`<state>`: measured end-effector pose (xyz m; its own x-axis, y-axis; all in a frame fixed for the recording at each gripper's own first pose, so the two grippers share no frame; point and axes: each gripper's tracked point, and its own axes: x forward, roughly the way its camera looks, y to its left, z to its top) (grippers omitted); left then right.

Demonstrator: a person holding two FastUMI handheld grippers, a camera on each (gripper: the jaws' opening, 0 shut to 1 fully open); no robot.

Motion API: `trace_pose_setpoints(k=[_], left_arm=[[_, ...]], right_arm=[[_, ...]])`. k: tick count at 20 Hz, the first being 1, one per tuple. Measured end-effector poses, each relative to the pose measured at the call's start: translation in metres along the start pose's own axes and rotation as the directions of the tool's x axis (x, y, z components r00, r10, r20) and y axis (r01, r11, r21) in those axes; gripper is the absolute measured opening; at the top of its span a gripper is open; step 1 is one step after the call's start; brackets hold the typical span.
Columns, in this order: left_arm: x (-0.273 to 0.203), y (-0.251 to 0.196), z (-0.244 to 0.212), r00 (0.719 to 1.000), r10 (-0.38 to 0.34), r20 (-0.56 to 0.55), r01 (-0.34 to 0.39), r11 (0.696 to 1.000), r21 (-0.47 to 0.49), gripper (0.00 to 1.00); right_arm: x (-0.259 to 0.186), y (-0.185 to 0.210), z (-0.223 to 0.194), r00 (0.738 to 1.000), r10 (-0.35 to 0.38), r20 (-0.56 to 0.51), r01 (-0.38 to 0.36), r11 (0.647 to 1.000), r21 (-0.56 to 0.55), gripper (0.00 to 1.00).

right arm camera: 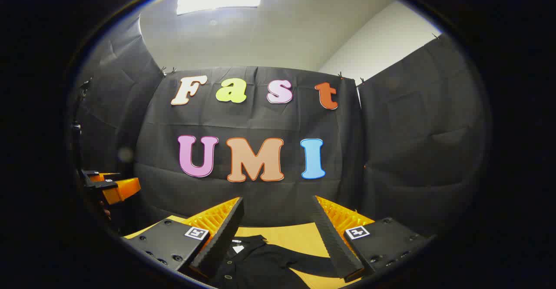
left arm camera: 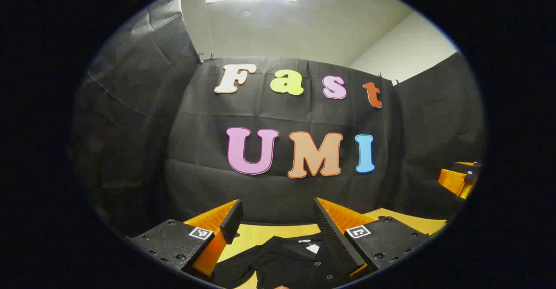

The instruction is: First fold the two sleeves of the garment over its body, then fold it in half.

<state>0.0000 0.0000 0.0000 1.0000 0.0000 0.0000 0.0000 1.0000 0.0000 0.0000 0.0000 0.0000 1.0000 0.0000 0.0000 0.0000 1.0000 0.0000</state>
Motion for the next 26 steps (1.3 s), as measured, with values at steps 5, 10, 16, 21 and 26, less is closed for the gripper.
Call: trace_pose_setpoints(k=[5,10,16,21,26], left_arm=[[0.004,-0.012,0.003,1.0,0.001,0.017,-0.002,1.0,0.026,0.97],[0.007,-0.016,-0.011,0.999,0.023,-0.026,-0.023,0.999,0.028,0.97],[0.004,-0.013,-0.011,0.999,0.041,-0.018,-0.04,0.998,0.044,0.97],[-0.003,-0.004,-0.007,0.999,0.042,-0.019,-0.041,0.998,0.055,0.95],[-0.009,-0.002,-0.007,0.999,0.029,-0.018,-0.028,0.999,0.043,0.97]], right_arm=[[0.015,-0.008,-0.005,1.0,0.018,-0.018,-0.018,0.999,0.042,0.98],[0.028,-0.015,-0.008,0.999,0.044,-0.012,-0.044,0.999,0.029,0.98],[0.038,-0.02,-0.018,0.998,0.056,-0.036,-0.055,0.998,0.026,0.97],[0.036,-0.016,-0.013,0.998,0.055,-0.015,-0.055,0.998,0.023,0.98],[0.03,-0.018,-0.01,0.999,0.048,-0.012,-0.048,0.998,0.032,0.98]])
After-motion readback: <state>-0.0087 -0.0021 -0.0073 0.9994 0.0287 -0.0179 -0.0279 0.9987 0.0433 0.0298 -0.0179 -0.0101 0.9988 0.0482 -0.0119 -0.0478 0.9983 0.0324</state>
